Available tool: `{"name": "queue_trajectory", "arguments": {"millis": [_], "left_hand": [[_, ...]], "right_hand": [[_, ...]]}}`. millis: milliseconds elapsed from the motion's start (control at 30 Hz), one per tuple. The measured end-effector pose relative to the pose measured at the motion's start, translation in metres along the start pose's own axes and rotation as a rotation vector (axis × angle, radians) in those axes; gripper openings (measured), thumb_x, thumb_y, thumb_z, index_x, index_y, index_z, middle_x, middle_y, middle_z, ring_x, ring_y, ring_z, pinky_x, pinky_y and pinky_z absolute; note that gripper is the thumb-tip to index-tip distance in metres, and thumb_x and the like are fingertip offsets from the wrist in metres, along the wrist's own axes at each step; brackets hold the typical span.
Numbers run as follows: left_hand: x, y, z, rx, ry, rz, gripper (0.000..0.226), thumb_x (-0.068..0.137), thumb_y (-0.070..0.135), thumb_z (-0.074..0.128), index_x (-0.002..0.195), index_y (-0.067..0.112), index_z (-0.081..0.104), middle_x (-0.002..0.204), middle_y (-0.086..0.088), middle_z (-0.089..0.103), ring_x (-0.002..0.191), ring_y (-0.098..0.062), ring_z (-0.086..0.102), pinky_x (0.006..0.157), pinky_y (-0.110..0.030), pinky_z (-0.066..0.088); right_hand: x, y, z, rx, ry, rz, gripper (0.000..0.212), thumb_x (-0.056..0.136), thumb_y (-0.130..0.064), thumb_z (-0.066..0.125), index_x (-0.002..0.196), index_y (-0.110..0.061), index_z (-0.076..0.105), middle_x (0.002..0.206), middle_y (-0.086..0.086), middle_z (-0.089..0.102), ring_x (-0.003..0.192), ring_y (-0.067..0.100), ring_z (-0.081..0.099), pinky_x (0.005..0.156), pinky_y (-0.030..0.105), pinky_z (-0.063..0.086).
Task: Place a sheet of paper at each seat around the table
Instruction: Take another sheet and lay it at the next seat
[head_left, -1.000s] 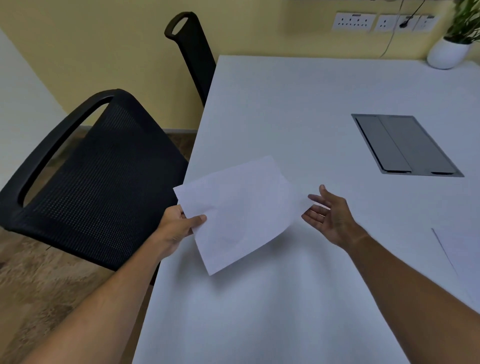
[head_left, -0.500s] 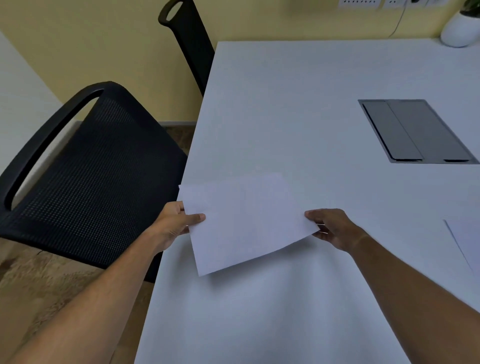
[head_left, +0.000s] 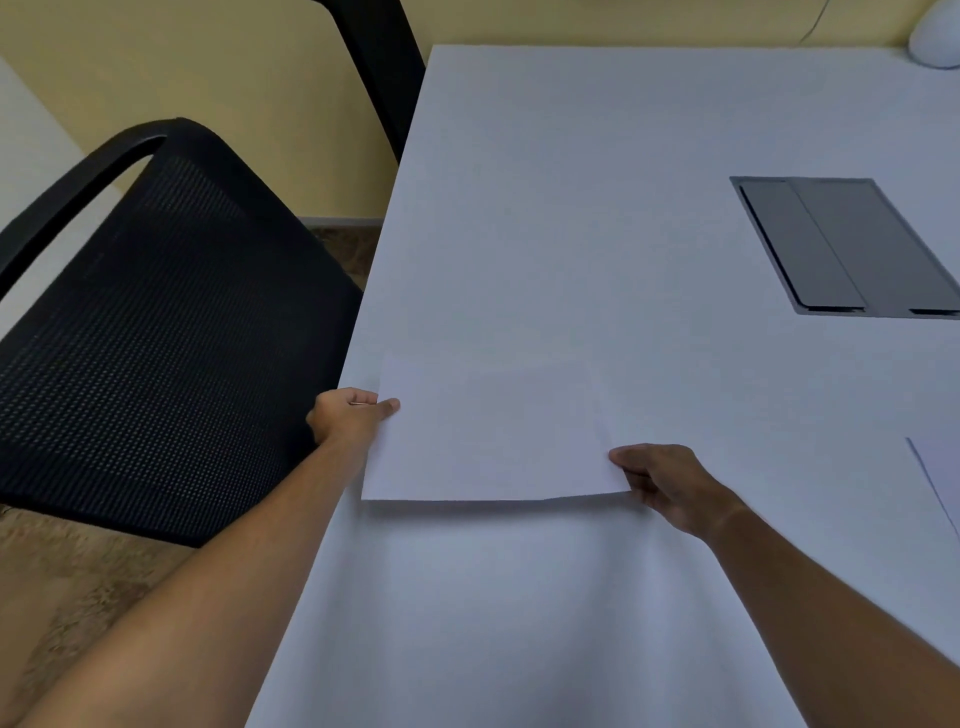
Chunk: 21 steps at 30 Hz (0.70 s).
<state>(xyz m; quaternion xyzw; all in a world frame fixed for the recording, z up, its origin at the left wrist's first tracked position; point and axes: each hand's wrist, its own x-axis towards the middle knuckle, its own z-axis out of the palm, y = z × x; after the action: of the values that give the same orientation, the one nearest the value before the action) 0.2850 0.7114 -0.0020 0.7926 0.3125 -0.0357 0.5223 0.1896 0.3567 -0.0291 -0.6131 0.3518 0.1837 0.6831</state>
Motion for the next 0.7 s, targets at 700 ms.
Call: {"name": "queue_trajectory", "arguments": {"millis": [700], "left_hand": [[0.037, -0.030, 0.018, 0.190, 0.047, -0.029, 0.016, 0.077, 0.013, 0.081, 0.091, 0.008, 0.075, 0.101, -0.006, 0.071, 0.085, -0.024, 0.069, 0.075, -0.033, 0.058]], "right_hand": [[0.023, 0.013, 0.021, -0.082, 0.077, 0.006, 0.009, 0.072, 0.006, 0.080, 0.077, 0.008, 0.072, 0.055, 0.007, 0.067, 0.047, 0.013, 0.064, 0.051, 0.022, 0.054]]}}
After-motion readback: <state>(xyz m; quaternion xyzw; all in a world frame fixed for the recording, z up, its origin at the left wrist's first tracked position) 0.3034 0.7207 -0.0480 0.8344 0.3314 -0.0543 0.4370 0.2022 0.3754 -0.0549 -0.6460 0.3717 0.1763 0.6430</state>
